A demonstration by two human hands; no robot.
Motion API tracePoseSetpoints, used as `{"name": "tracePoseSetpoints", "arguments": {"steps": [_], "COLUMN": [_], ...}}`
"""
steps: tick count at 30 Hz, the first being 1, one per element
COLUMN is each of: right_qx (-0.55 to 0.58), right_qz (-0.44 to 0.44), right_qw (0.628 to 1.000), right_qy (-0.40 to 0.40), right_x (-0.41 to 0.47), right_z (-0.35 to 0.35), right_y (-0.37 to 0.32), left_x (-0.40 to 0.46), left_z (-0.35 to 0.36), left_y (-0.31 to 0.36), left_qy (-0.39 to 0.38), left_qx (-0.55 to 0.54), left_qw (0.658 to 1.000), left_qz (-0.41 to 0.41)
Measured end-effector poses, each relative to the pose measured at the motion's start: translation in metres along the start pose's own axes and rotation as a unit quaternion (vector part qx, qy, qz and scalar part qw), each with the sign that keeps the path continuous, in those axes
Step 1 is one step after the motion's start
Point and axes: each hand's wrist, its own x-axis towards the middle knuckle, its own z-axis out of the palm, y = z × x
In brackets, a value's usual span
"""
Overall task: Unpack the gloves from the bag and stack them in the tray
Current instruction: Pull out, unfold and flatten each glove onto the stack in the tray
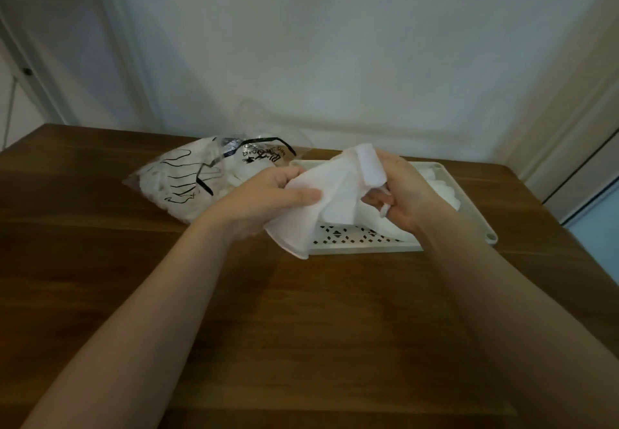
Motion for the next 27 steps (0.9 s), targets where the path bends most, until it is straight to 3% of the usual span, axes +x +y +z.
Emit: {"name": "tracePoseSetpoints", "arguments": {"steps": [6, 11, 16, 20, 23, 27], "right_qx": [-0.001, 0.155, 0.276, 0.242, 0.158, 0.083], "right_qz": [0.033, 0.054, 0.003, 0.027, 0.022, -0.034], "right_qw": [0.995, 0.984, 0.961, 0.970, 0.987, 0.995], "right_qy": [0.096, 0.074, 0.025, -0.003, -0.033, 0.051], "right_x": [-0.020, -0.029, -0.041, -0.044, -0.044, -0.045], "right_z": [-0.039, -0.054, -0.070, -0.086, -0.095, -0.094], "right_y": [-0.003, -0.005, 0.000, 0.004, 0.000, -0.012], "left_x": [0.014, 0.025, 0.036, 0.043, 0.047, 0.055], "left_z": [0.012, 0.022, 0.034, 0.051, 0.060, 0.069], "left_y": [0.001, 0.005, 0.005, 0.016, 0.030, 0.040], "left_qy": [-0.005, -0.021, -0.057, -0.014, -0.033, 0.001], "left_qx": [-0.085, -0.143, -0.220, -0.213, -0.195, -0.174], "left_qw": [0.996, 0.989, 0.973, 0.977, 0.980, 0.985], "left_qz": [-0.021, -0.025, -0.038, -0.015, -0.006, -0.015]}}
